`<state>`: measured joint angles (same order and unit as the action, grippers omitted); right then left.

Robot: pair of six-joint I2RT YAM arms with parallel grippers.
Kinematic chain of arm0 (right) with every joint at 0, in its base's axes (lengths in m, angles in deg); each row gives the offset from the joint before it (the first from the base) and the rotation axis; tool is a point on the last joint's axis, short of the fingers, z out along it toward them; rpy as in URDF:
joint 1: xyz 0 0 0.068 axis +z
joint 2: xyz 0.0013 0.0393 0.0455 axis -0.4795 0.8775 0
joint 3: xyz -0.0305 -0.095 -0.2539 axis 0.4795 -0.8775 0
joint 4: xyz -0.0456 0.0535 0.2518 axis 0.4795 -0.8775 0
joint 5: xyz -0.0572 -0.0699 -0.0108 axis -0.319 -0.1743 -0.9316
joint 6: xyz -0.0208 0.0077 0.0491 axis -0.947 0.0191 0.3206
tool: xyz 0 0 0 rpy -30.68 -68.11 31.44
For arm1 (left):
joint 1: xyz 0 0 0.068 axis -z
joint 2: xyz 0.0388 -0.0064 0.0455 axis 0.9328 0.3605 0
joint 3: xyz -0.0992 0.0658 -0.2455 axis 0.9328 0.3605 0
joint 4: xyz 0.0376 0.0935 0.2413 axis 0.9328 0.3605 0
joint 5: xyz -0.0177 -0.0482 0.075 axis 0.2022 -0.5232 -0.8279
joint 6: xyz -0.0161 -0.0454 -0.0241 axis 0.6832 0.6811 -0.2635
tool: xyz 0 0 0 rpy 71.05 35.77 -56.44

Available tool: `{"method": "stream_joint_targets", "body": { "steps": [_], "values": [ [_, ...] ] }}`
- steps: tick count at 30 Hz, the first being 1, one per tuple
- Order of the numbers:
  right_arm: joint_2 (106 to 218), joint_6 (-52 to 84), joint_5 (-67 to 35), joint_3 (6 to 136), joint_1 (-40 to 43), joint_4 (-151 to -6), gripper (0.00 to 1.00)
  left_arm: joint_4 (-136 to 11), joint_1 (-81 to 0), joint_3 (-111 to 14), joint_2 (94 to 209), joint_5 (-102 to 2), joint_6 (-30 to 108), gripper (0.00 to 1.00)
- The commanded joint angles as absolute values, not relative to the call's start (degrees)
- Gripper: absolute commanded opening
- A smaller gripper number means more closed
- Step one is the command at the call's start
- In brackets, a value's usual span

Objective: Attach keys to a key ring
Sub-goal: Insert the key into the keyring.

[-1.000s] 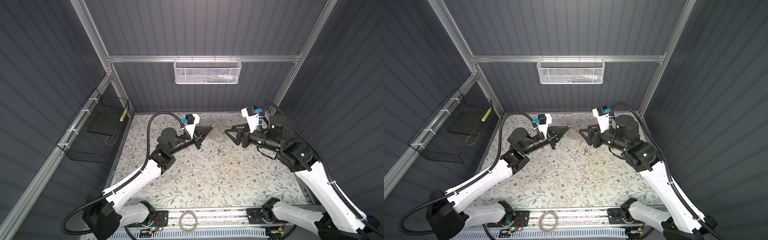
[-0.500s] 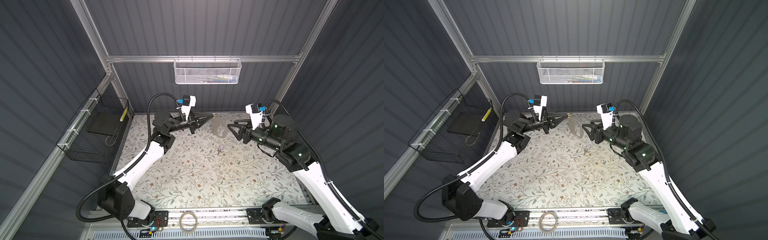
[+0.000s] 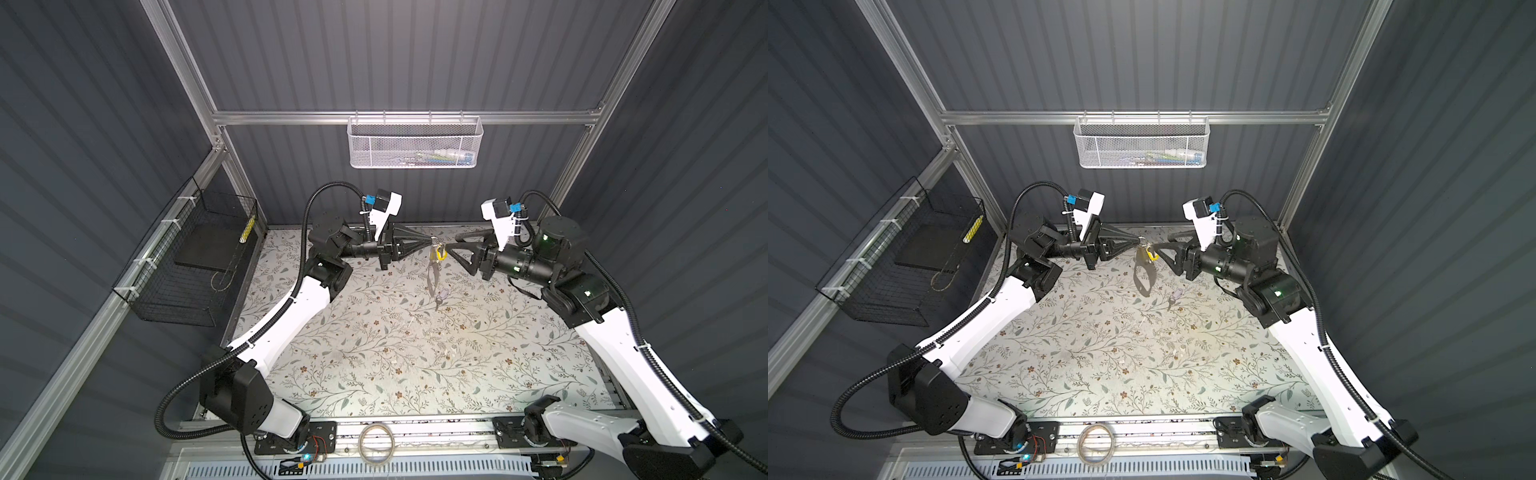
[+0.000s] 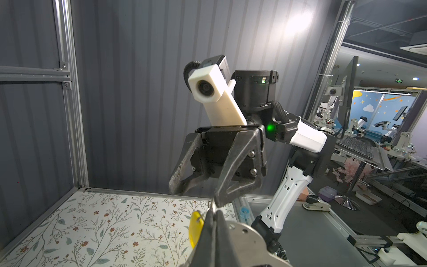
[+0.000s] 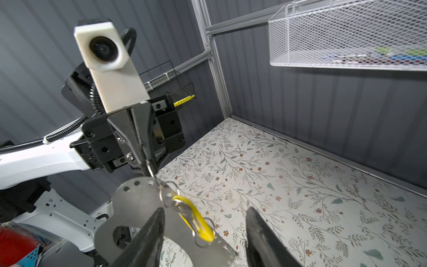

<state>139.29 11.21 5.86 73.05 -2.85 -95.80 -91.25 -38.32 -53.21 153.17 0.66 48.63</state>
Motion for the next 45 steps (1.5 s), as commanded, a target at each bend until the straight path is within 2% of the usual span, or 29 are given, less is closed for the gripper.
{"method": "stream_joint_targets", "body": {
  "steps": [1, 11, 16, 26, 45],
  "values": [
    [140.27, 11.32, 12.72, 74.45, -2.82, -93.42, 0.54, -92.06, -38.64, -53.63, 152.39, 0.81, 48.78, 0.00],
    [140.77, 11.35, 13.53, 73.62, -2.44, -92.73, 0.40, -98.14, -38.68, -51.39, 152.31, -1.63, 52.42, 0.00],
    [140.68, 10.84, 12.97, 73.70, -1.86, -92.21, 0.38, -99.96, -38.64, -50.33, 152.22, -2.25, 53.83, 0.00],
    [141.19, 9.83, 12.19, 73.99, -0.23, -92.27, 0.19, -100.48, -38.64, -48.98, 151.47, -2.95, 54.30, 0.00],
    [142.31, 7.78, 9.20, 74.93, 1.71, -95.07, 0.01, -102.42, -38.64, -47.98, 150.48, -3.97, 54.87, 0.00]
  ]
}}
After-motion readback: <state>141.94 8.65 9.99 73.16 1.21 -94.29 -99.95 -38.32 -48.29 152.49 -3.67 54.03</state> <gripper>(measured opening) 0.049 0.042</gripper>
